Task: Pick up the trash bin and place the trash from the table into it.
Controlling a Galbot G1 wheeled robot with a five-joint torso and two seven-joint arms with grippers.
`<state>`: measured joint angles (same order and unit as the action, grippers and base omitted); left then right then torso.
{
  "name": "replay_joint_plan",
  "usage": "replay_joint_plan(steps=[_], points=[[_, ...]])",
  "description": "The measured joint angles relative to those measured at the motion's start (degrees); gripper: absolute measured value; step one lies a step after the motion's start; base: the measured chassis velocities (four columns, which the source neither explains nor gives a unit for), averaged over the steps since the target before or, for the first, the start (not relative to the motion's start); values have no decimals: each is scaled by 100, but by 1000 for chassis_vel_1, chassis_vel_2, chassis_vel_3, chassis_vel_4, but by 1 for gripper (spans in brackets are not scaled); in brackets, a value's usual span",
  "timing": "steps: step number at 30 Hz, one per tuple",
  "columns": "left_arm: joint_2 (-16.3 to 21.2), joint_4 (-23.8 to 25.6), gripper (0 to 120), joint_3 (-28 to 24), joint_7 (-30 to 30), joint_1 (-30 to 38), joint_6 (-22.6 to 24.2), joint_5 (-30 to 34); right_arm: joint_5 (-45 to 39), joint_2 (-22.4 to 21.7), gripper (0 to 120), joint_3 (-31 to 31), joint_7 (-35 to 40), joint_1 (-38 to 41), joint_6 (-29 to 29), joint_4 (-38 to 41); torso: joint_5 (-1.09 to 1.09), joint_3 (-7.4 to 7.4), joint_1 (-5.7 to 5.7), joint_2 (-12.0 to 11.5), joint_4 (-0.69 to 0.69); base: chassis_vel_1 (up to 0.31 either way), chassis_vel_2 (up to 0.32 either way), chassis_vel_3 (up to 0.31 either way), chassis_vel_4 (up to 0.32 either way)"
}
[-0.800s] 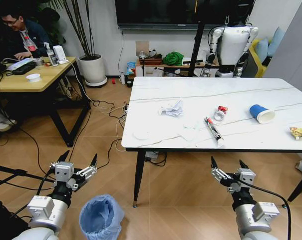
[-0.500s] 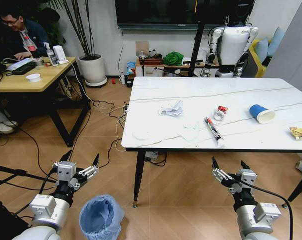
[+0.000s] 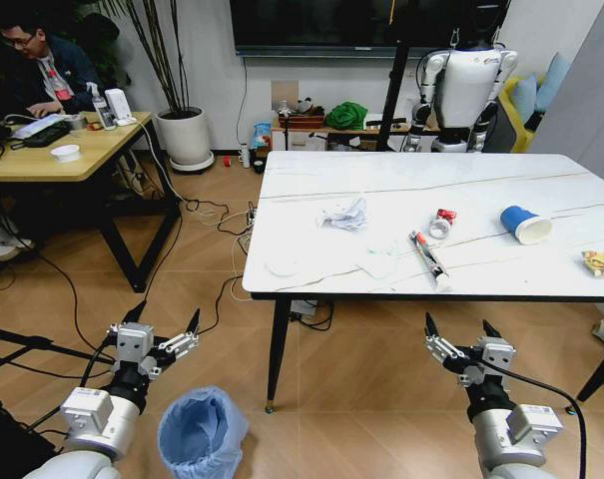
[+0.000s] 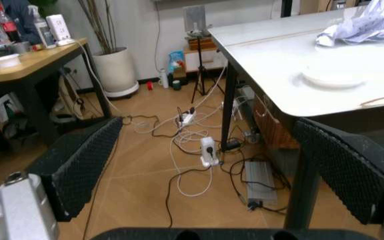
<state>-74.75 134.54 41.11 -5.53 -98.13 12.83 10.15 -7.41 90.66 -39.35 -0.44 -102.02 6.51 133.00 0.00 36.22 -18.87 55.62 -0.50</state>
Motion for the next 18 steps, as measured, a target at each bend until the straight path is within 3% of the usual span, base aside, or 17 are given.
replay_joint_plan(steps=[16,18], points=[[11,-21,100,-4,-6,3,-22,-5,-2,10,100,-5,19,11,-20,-17,0,-245,192,-438,0,0,0,0,0],[12,-42,100,1,-6,8,-22,-7,-4,15,100,-4,20,35,-20,-46,0,-310,257,-568,0,0,0,0,0]])
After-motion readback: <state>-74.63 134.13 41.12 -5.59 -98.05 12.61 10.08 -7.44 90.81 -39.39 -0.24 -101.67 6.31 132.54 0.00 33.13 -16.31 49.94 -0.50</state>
